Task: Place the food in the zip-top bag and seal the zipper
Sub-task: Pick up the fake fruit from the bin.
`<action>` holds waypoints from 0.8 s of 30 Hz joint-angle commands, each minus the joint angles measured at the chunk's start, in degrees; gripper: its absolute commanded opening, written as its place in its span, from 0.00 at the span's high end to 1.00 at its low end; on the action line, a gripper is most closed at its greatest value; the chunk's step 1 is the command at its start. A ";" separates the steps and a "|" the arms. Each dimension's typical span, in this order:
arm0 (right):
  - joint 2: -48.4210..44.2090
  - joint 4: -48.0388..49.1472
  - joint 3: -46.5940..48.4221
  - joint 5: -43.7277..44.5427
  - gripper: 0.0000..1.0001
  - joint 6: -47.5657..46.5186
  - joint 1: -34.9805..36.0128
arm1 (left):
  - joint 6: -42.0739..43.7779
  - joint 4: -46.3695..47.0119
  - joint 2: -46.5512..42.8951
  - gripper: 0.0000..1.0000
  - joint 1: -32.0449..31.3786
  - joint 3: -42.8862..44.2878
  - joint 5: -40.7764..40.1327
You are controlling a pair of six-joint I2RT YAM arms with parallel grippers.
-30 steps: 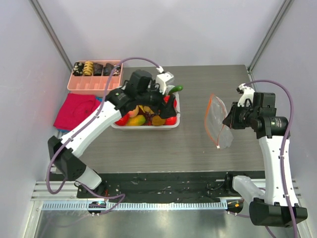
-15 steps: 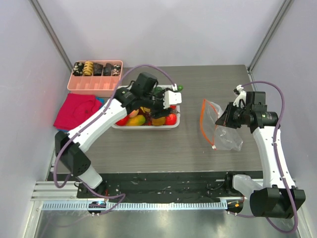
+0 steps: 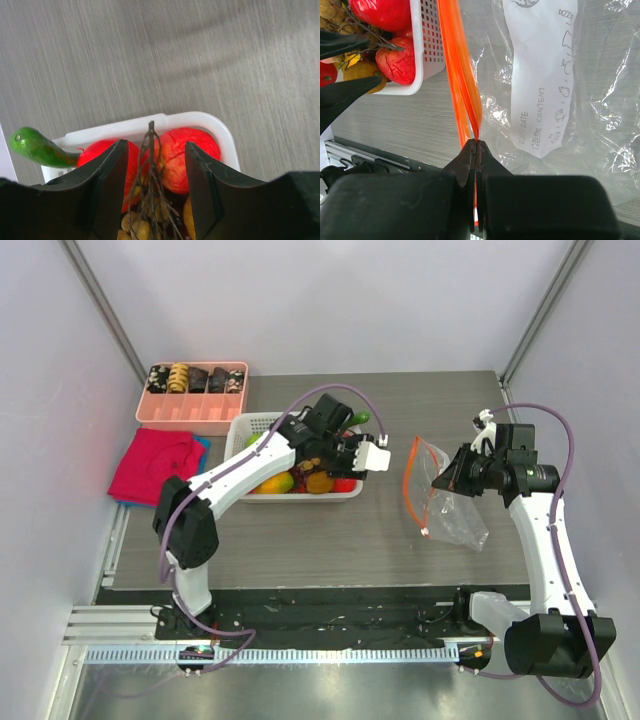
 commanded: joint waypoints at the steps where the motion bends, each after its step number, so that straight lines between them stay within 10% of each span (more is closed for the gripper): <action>1: -0.22 2.31 0.97 -1.49 0.99 1.32 -0.12 | 3.05 0.19 2.65 0.47 -0.07 4.47 0.65; 24: -0.22 2.40 1.06 -1.76 0.99 0.88 -0.12 | 6.13 -9.38 11.36 0.76 0.63 14.76 -0.76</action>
